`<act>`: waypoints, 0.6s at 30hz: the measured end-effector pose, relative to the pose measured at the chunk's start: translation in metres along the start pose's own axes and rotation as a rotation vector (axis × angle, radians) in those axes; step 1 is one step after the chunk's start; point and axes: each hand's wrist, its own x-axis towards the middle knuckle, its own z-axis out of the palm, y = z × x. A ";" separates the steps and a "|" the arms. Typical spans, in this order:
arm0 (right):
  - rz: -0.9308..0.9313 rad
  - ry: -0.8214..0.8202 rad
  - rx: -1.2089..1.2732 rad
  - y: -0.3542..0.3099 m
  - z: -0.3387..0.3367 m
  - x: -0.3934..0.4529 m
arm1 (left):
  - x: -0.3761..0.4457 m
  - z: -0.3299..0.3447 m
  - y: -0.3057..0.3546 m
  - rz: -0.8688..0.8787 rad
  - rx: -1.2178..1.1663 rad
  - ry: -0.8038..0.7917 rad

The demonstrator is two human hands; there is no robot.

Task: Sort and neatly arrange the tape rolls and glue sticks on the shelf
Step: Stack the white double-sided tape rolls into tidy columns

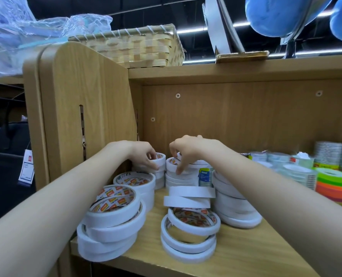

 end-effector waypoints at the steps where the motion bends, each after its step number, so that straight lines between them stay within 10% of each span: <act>1: -0.003 0.033 0.029 0.000 0.001 0.001 | -0.002 -0.001 -0.001 0.011 -0.009 0.005; 18: -0.051 0.135 -0.188 -0.031 0.038 0.047 | -0.005 0.003 -0.012 -0.050 0.241 0.217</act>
